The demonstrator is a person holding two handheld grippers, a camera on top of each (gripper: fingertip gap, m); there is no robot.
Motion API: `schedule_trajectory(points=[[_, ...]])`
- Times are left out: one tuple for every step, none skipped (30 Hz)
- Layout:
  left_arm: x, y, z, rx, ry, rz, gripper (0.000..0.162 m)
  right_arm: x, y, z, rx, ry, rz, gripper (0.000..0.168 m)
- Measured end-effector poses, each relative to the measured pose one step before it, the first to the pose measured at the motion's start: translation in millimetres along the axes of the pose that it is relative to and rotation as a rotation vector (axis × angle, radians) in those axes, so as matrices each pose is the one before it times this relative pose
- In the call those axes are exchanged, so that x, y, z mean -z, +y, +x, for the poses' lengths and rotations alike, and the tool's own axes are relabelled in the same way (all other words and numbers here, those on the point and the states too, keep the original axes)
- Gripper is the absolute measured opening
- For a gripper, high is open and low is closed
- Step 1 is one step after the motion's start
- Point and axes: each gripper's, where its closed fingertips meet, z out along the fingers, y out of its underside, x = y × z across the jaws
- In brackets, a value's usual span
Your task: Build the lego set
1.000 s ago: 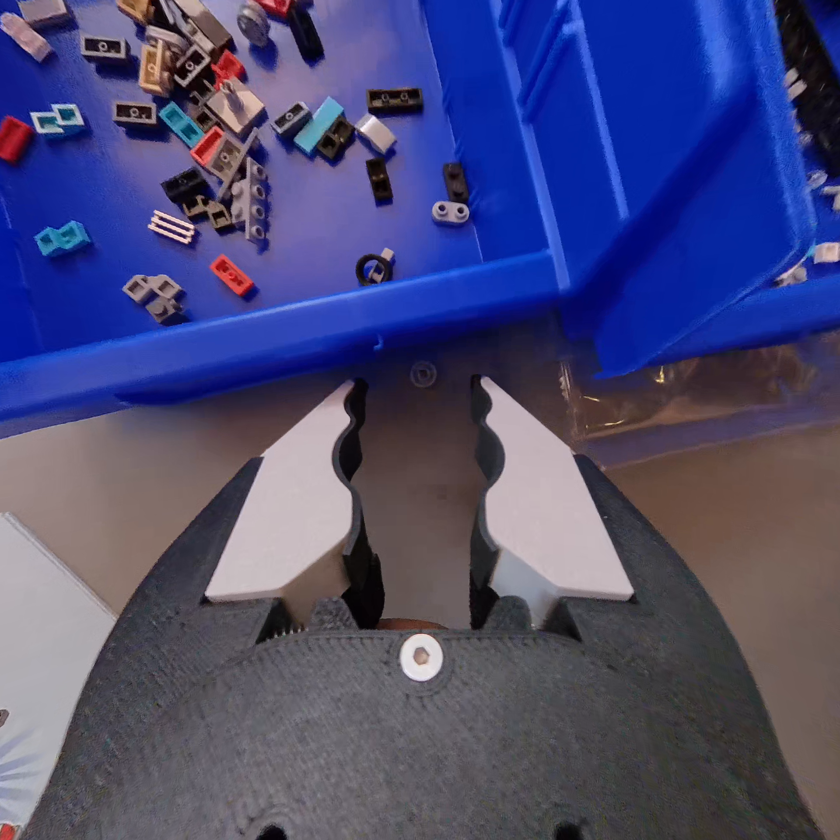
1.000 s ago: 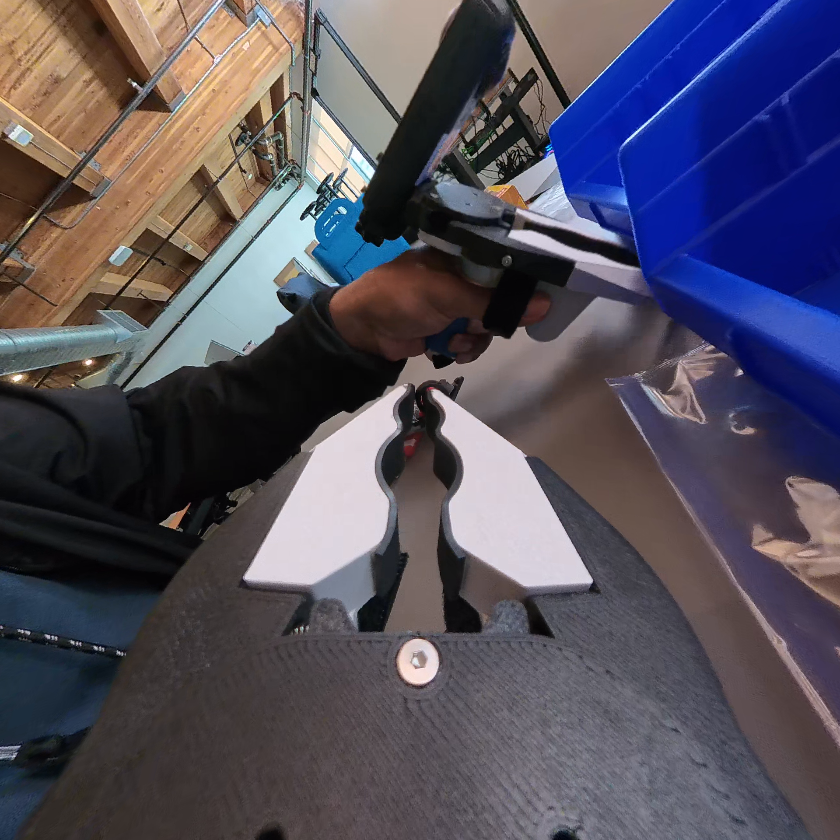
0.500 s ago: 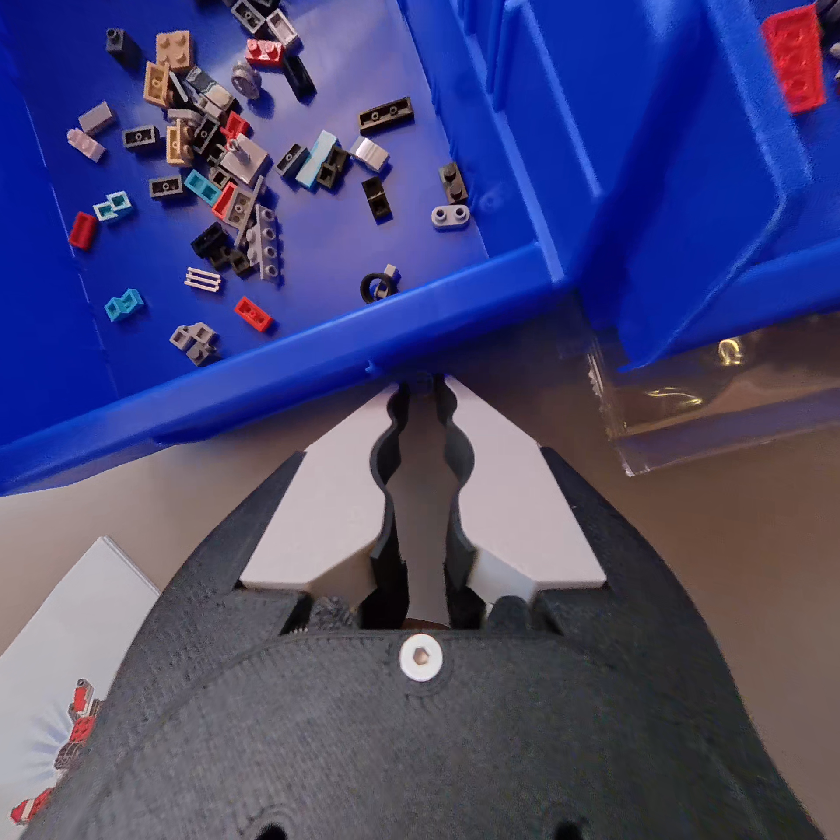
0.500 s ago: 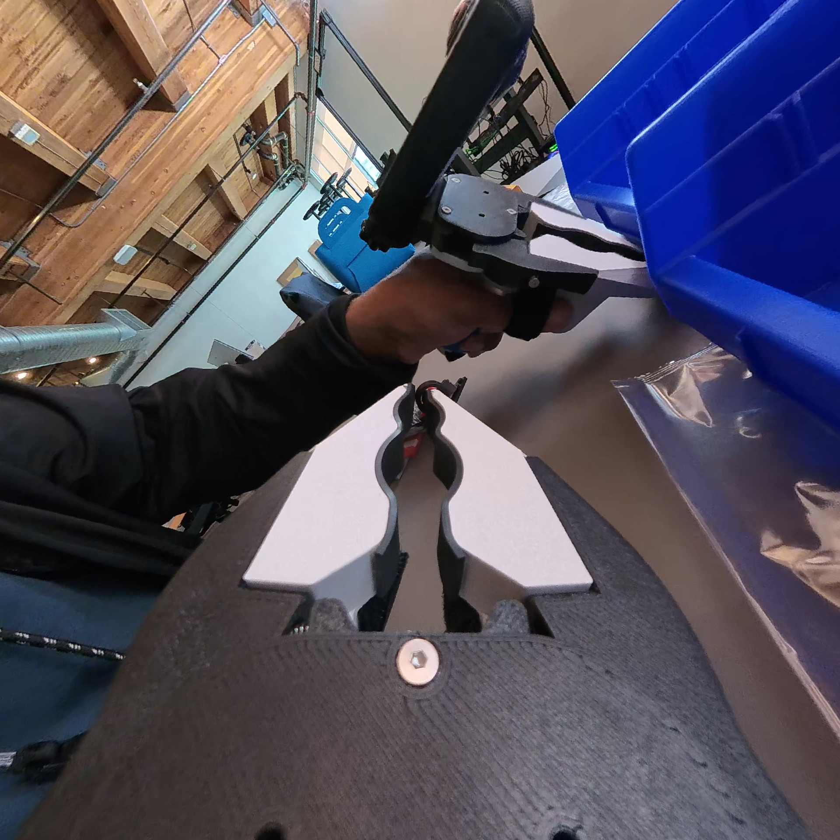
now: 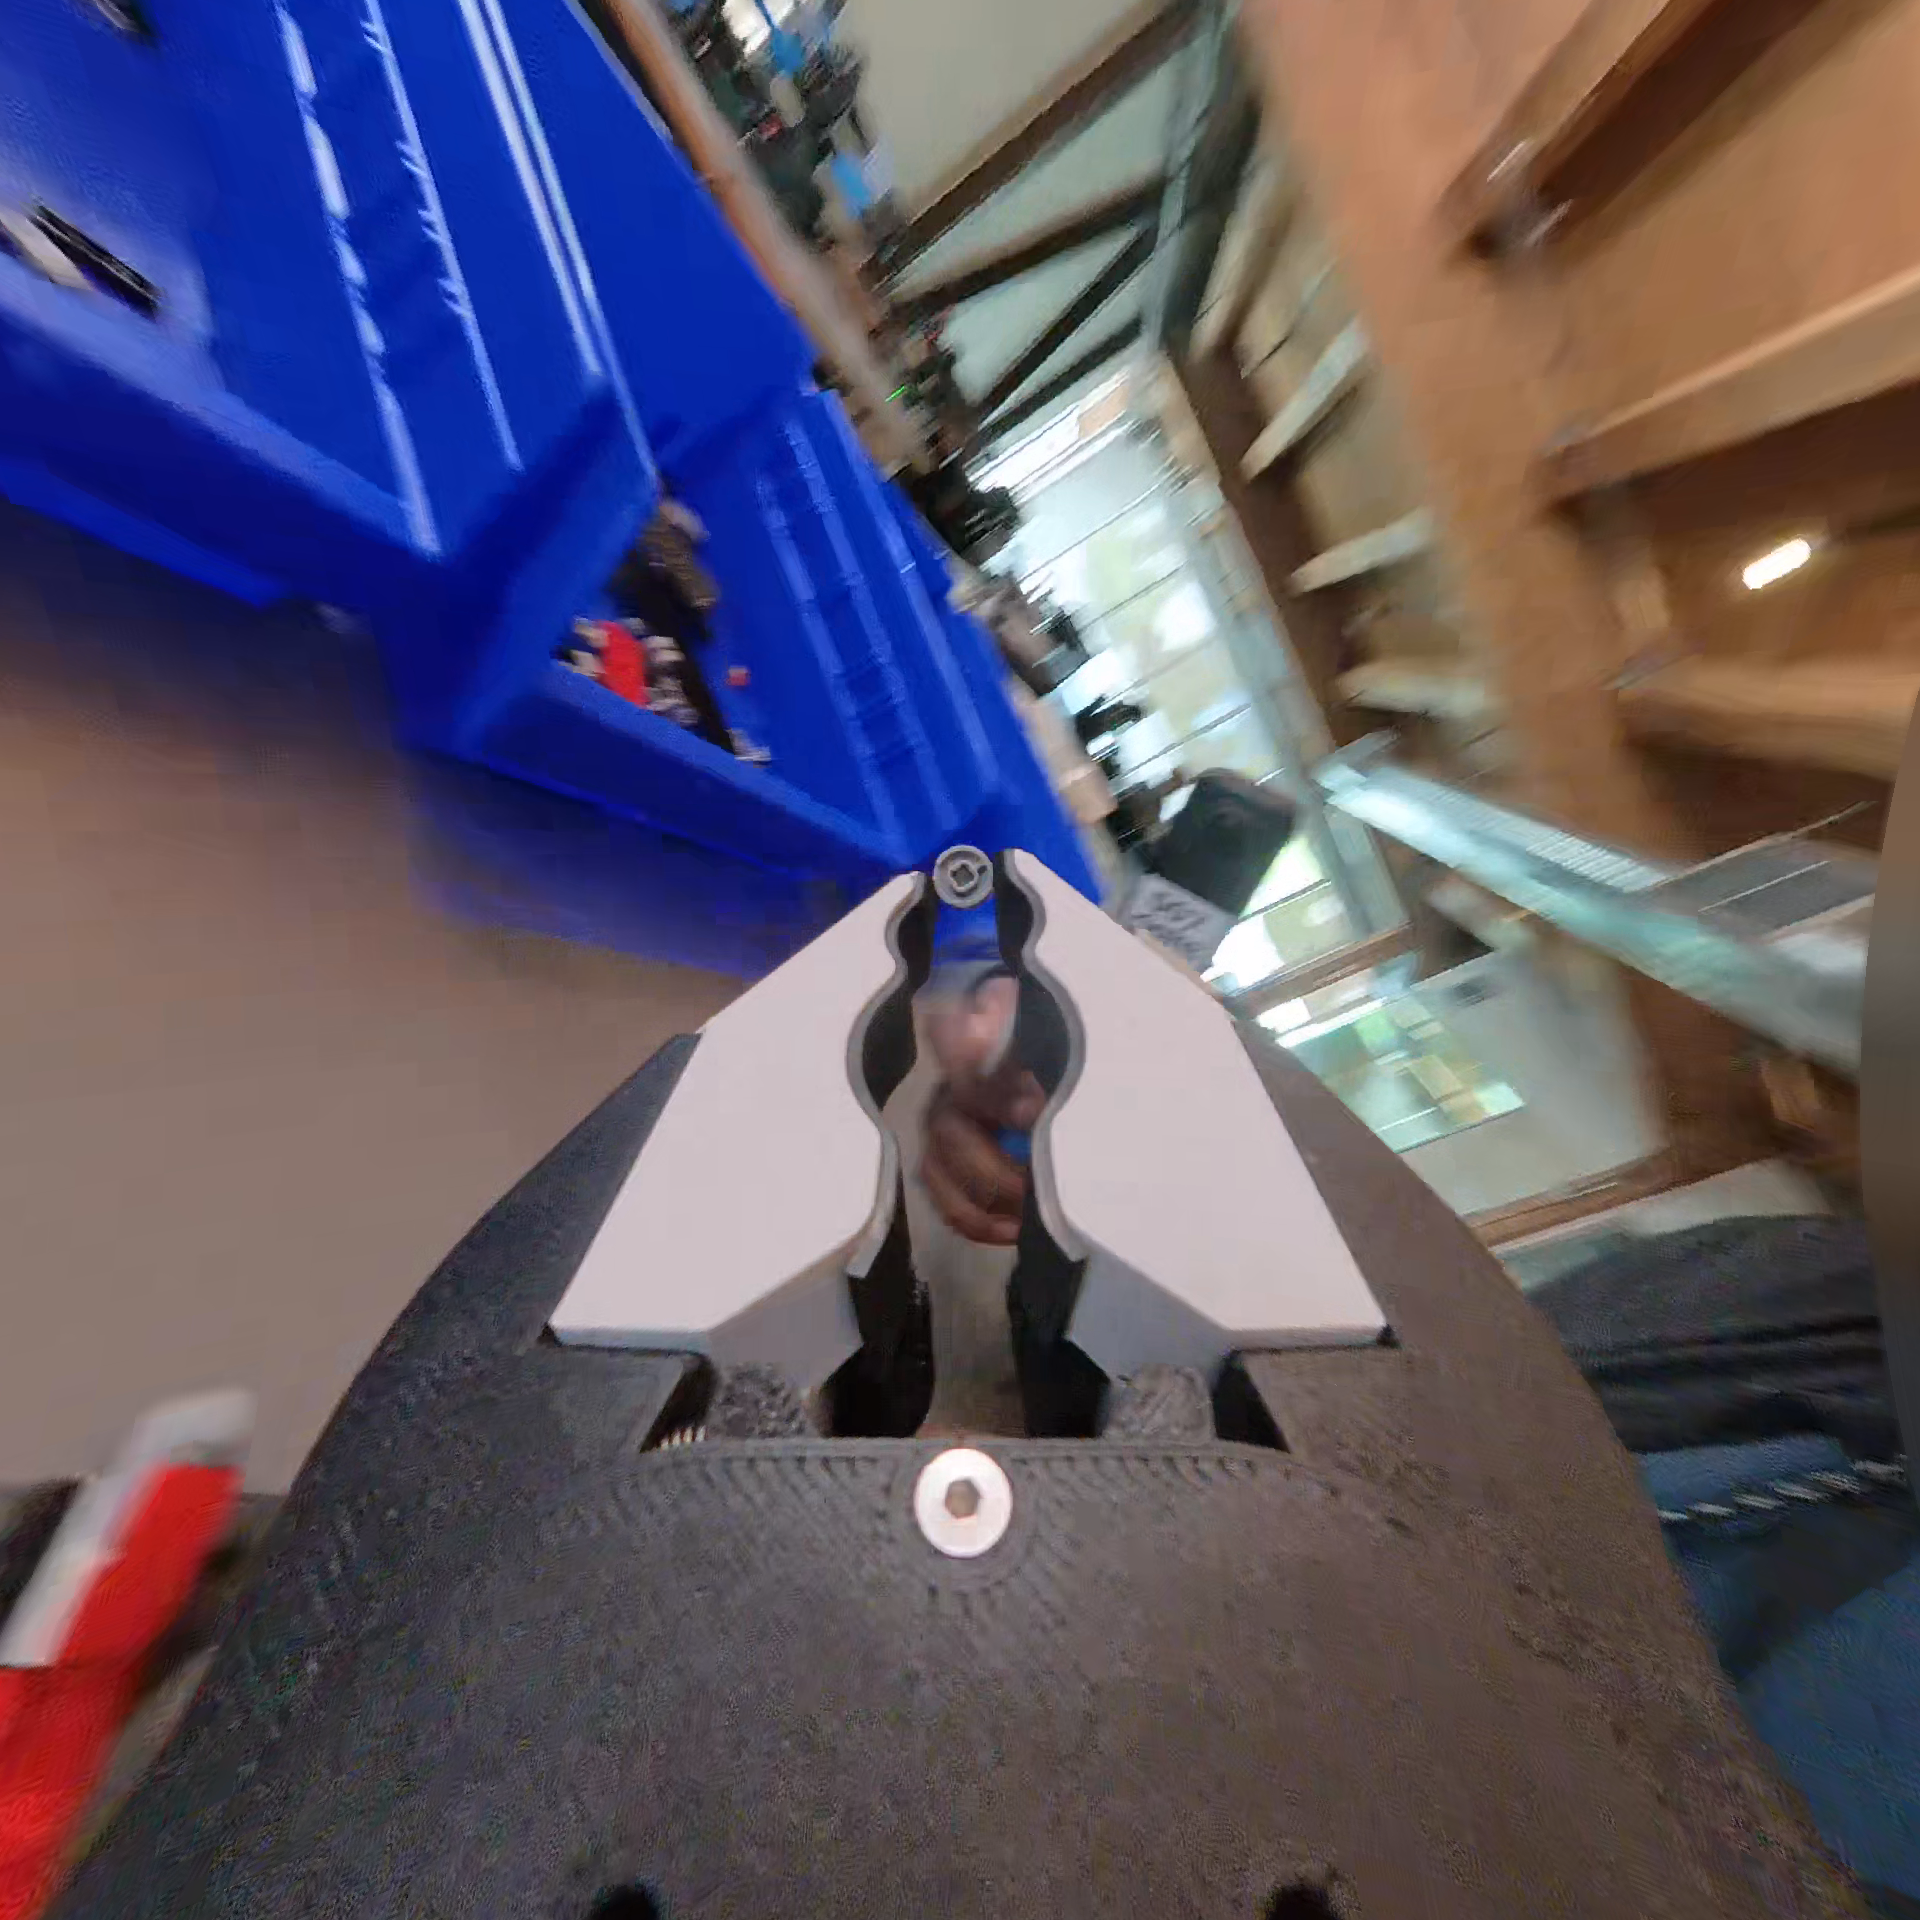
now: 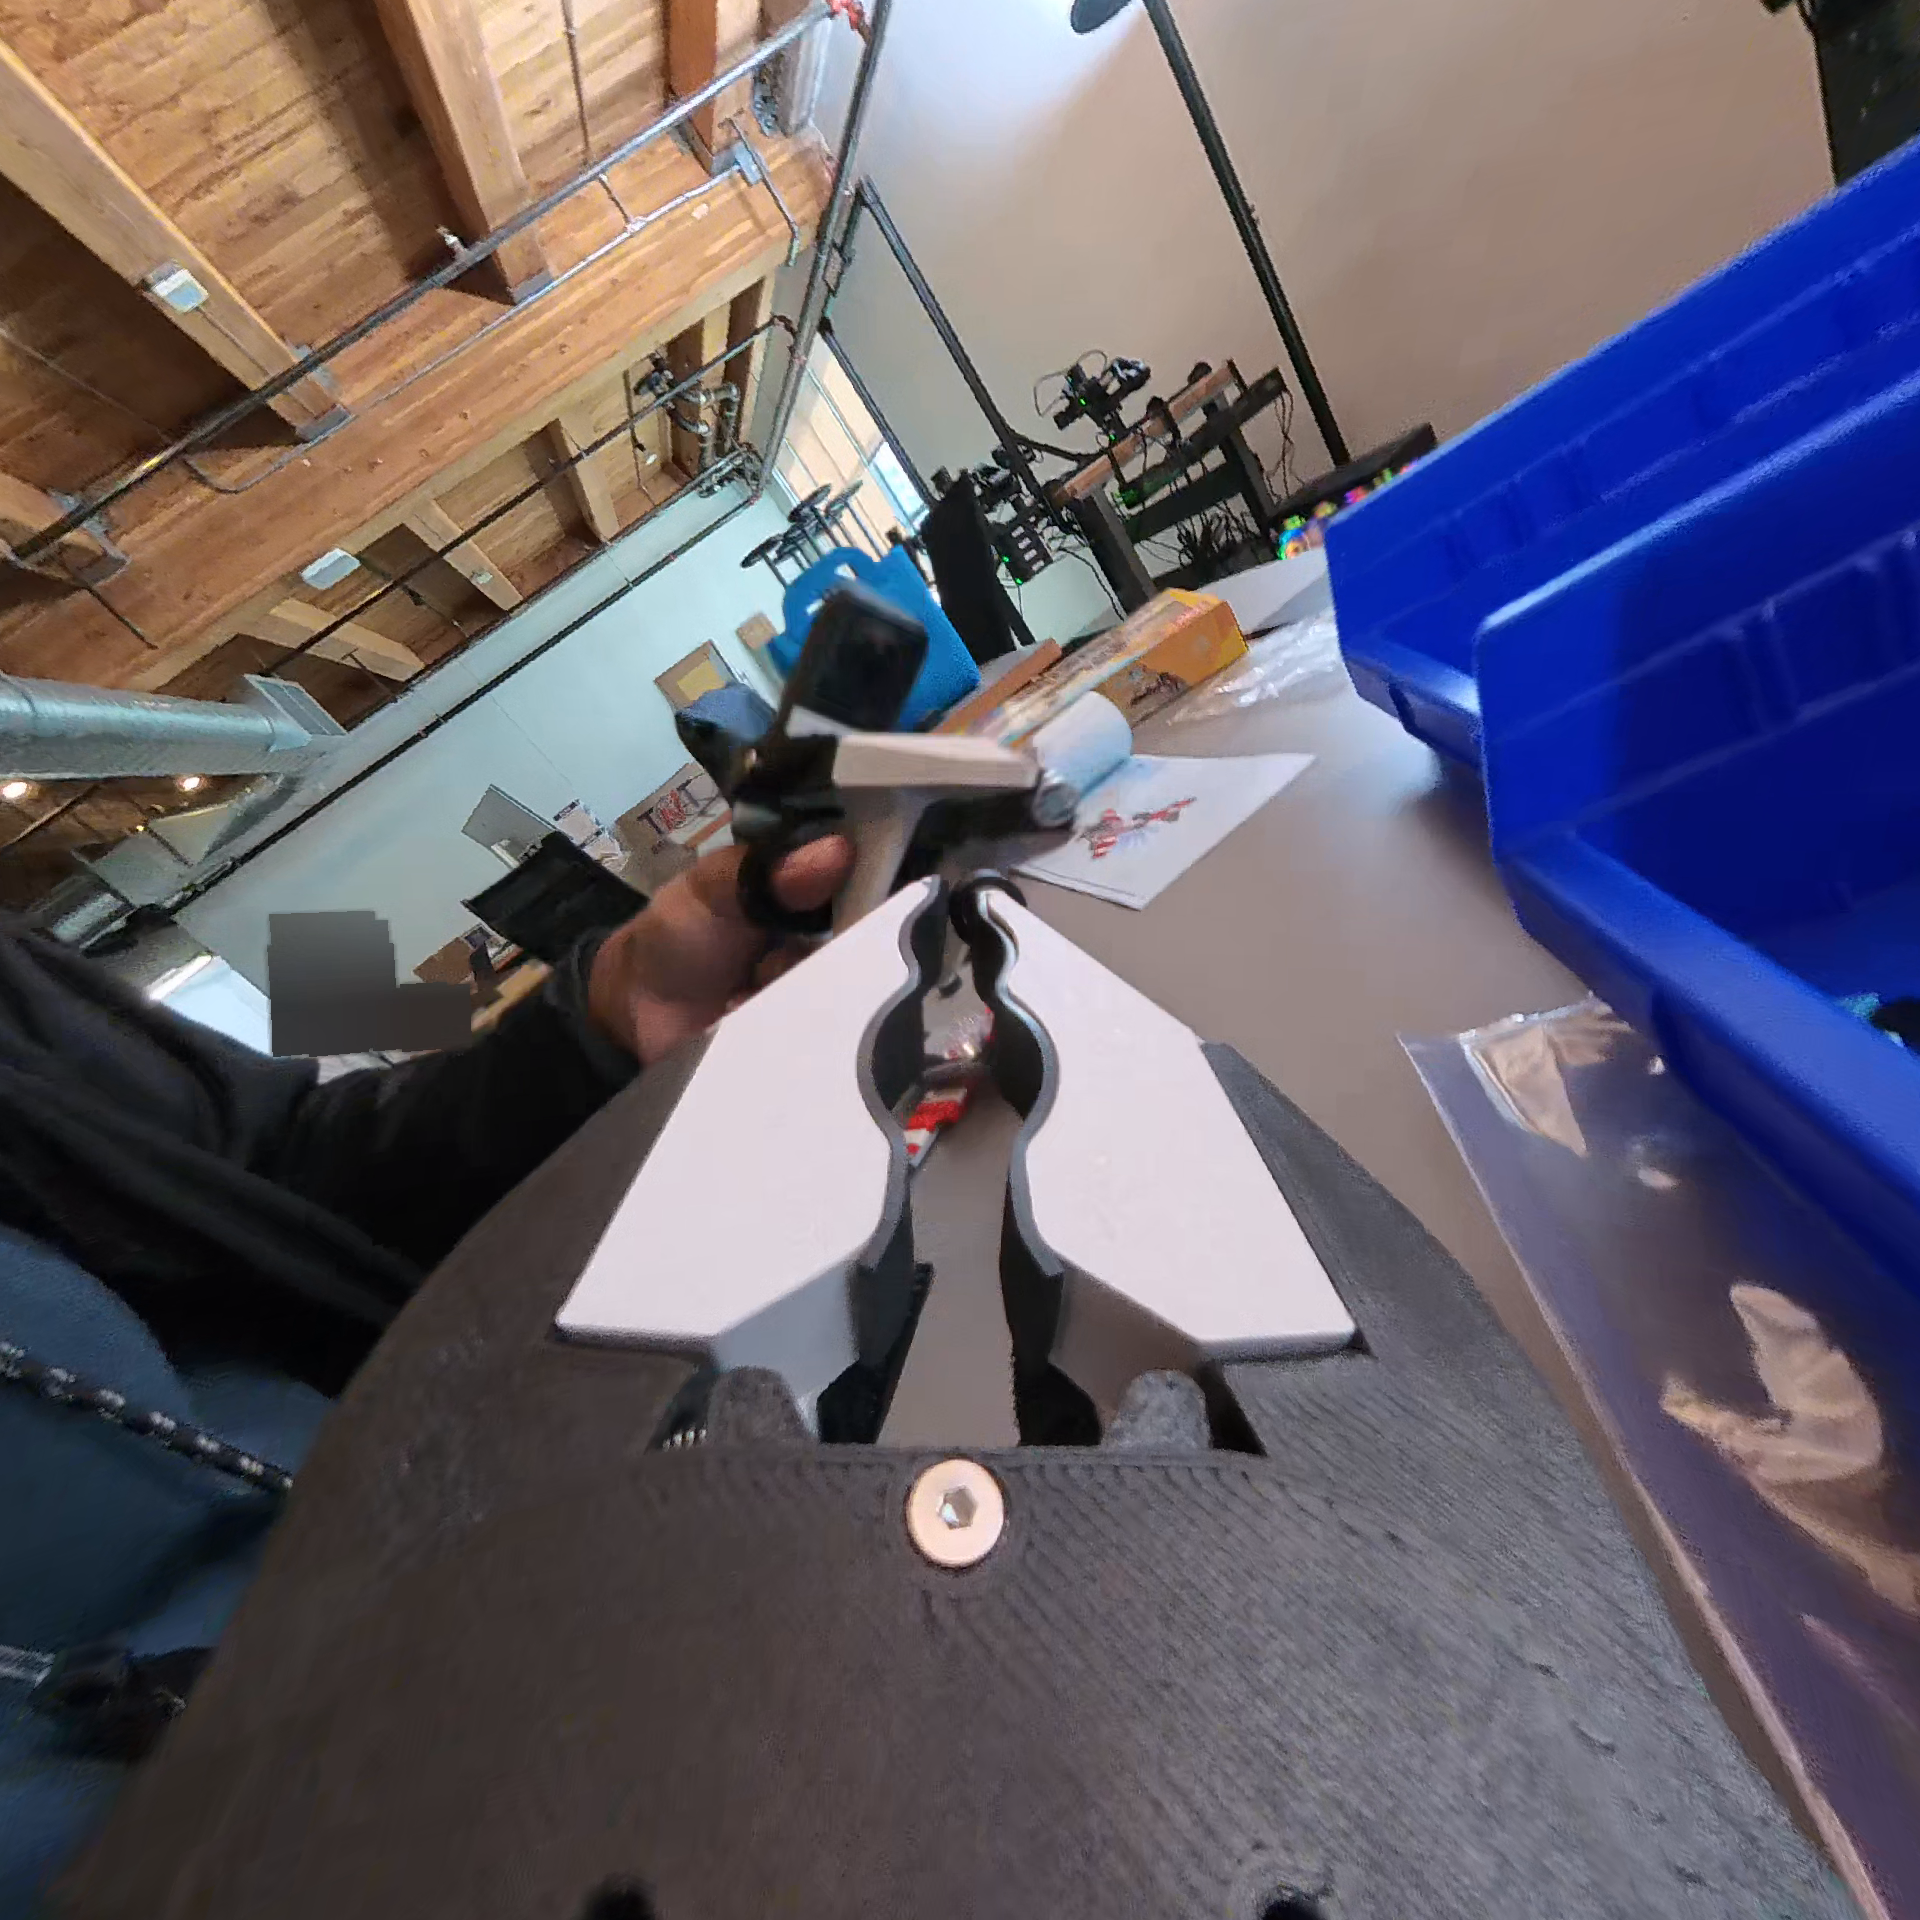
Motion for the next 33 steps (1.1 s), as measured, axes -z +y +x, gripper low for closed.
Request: schedule_trajectory(points=[[5.03,3.83,7.88,0.0606,0.0674,0.0462,0.011,-0.08,-2.41,-4.64,0.0206,-0.0099,0.0025,0.002],[4.69,3.63,6.74,0.0546,0.0621,0.0436,0.011,-0.52,-1.94,-5.24,0.0214,-0.0106,-0.0006,0.002],[4.21,3.84,5.96,0.0510,0.0579,0.0389,0.011,-1.00,-1.66,-5.86,0.0216,-0.0124,-0.0035,0.002],[3.70,3.90,5.81,0.0497,0.0569,0.0347,0.011,-1.67,-1.29,-5.93,0.0211,-0.0117,-0.0061,0.002],[3.13,3.81,5.61,0.0457,0.0541,0.0311,0.011,-2.20,-0.84,-5.73,0.0212,-0.0100,-0.0092,0.002],[2.65,3.53,4.76,0.0362,0.0459,0.0282,0.011,-2.73,-0.05,-5.59,0.0199,-0.0094,-0.0146,0.002],[2.07,3.53,3.96,0.0246,0.0366,0.0230,0.011,-3.21,0.44,-5.63,0.0176,-0.0107,-0.0186,0.002],[1.65,3.62,3.82,0.0162,0.0308,0.0186,0.011,-3.40,0.62,-5.69,0.0166,-0.0116,-0.0210,0.002],[1.12,3.57,3.81,0.0127,0.0258,0.0154,0.011,-3.58,0.85,-5.47,0.0147,-0.0122,-0.0234,0.002],[0.61,3.39,4.06,0.0097,0.0214,0.0109,0.011,-3.79,0.88,-5.10,0.0125,-0.0117,-0.0258,0.002],[0.44,3.05,4.85,0.0012,0.0191,0.0079,0.012,-3.62,0.32,-4.97,0.0135,-0.0107,-0.0243,0.002],[0.27,2.57,5.36,-0.0103,0.0148,0.0039,0.012,-3.24,-1.18,-4.99,0.0170,-0.0097,-0.0168,0.002],[0.24,1.74,5.17,-0.0171,0.0097,0.0012,0.012,-3.02,-1.66,-4.35,0.0142,-0.0083,-0.0153,0.002],[0.52,0.41,4.80,-0.0151,0.0082,0.0037,0.011,-2.99,-1.82,-3.44,0.0112,-0.0054,-0.0158,0.002],[1.18,-1.10,4.31,-0.0061,0.0106,0.0083,0.011,-2.99,-1.70,-2.54,0.0097,-0.0035,-0.0169,0.002],[1.67,-2.13,3.93,0.0027,0.0134,0.0122,0.011,-3.21,-1.04,-2.33,0.0091,-0.0062,-0.0215,0.002],[2.28,-2.71,3.30,0.0063,0.0137,0.0149,0.011,-3.60,-0.51,-1.65,0.0081,-0.0048,-0.0261,0.002],[2.56,-3.05,2.91,0.0063,0.0131,0.0164,0.011,-3.85,-0.08,-0.78,0.0074,-0.0005,-0.0298,0.003],[2.62,-2.78,2.69,0.0060,0.0132,0.0162,0.011,-3.85,-0.12,-0.85,0.0097,-0.0003,-0.0295,0.003],[2.55,-2.42,2.48,0.0063,0.0125,0.0149,0.011,-3.93,-0.65,-1.05,0.0122,0.0001,-0.0259,0.002],[2.46,-2.05,1.84,0.0063,0.0102,0.0133,0.011,-3.97,-1.05,-1.49,0.0115,-0.0009,-0.0252,0.003],[2.39,-1.81,1.55,0.0057,0.0086,0.0126,0.011,-3.92,-1.28,-1.99,0.0117,-0.0032,-0.0234,0.003],[2.27,-1.78,1.67,0.0058,0.0090,0.0123,0.011,-3.90,-1.80,-2.24,0.0116,-0.0043,-0.0203,0.003],[2.13,-1.46,1.92,0.0058,0.0100,0.0109,0.011,-3.96,-1.81,-1.68,0.0098,-0.0022,-0.0188,0.003],[2.05,-1.43,1.97,0.0047,0.0099,0.0098,0.011,-3.90,-1.69,-1.12,0.0091,0.0004,-0.0186,0.004],[2.02,-1.53,2.41,0.0033,0.0110,0.0095,0.011,-3.66,-1.26,-0.89,0.0091,0.0007,-0.0195,0.004],[2.07,-1.64,2.45,0.0038,0.0108,0.0092,0.011,-3.53,-1.03,-0.58,0.0088,0.0028,-0.0196,0.005],[2.04,-1.54,2.29,0.0038,0.0086,0.0089,0.011,-3.44,-1.18,-0.71,0.0090,0.0026,-0.0181,0.005],[2.15,-1.52,2.07,0.0023,0.0075,0.0076,0.011,-3.51,-1.09,-1.14,0.0081,-0.0003,-0.0183,0.005],[2.16,-1.22,2.05,0.0021,0.0062,0.0053,0.011,-3.43,-1.38,-1.41,0.0087,-0.0002,-0.0160,0.005],[2.13,-1.07,1.70,0.0034,0.0045,0.0043,0.011,-3.79,-1.22,-1.69,0.0086,-0.0017,-0.0155,0.005],[2.53,-1.63,1.70,0.0043,0.0047,0.0075,0.011,-3.91,-0.88,-2.09,0.0086,-0.0041,-0.0168,0.005],[2.90,-2.25,2.28,0.0058,0.0068,0.0132,0.011,-4.14,-0.76,-1.87,0.0081,-0.0022,-0.0177,0.005]])
